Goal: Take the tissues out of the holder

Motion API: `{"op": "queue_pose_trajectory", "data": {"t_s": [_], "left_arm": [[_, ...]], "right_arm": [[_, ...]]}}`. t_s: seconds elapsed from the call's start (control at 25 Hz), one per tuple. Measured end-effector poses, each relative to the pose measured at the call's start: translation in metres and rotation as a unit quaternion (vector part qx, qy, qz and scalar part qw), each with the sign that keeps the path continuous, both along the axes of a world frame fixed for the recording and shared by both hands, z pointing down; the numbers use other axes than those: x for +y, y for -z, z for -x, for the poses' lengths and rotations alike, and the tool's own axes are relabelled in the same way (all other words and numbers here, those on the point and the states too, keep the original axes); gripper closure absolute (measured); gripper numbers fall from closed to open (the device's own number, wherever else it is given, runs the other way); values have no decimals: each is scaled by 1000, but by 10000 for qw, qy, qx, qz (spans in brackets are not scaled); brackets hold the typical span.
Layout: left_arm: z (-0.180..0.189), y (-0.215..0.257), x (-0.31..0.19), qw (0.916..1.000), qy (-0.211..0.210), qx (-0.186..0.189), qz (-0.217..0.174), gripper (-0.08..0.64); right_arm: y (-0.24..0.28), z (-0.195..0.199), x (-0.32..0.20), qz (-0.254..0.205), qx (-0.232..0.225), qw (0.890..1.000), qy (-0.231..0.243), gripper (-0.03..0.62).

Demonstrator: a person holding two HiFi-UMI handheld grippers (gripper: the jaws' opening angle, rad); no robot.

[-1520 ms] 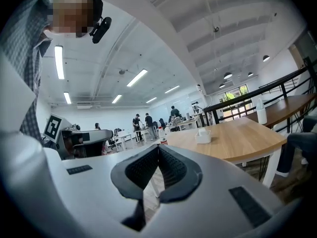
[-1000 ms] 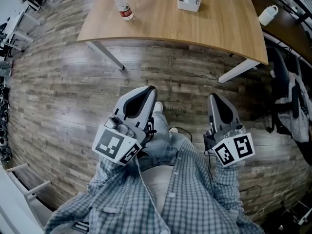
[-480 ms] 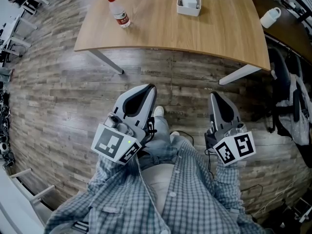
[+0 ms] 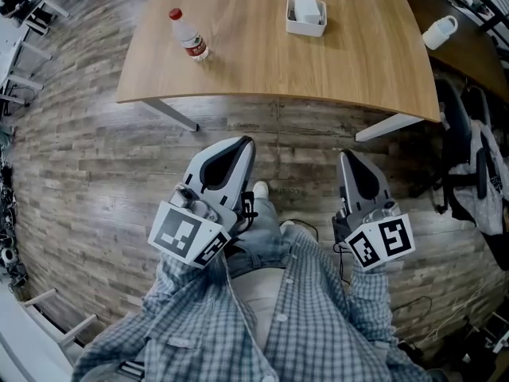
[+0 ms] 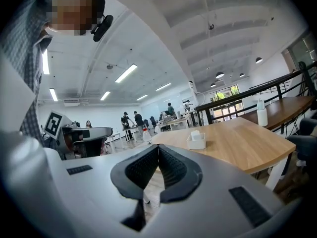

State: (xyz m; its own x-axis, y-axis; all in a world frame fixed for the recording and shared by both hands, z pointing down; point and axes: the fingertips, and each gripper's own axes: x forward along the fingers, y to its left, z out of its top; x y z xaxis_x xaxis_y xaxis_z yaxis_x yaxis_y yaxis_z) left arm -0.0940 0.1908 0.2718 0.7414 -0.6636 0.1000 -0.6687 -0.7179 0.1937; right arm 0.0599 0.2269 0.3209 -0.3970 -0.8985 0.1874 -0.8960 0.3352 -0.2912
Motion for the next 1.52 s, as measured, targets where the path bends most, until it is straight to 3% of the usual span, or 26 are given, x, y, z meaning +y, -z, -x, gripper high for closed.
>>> {"op": "queue_pose_trajectory", "data": {"t_s": [0.84, 1.52], "left_arm": [[30, -5, -87, 9990, -390, 208, 71, 554], [33, -7, -102, 9986, -502, 136, -60, 554]], "right_arm": [[7, 36, -72, -144, 484, 9983, -279, 581], [5, 36, -86, -177, 647, 9970, -396, 581]]}}
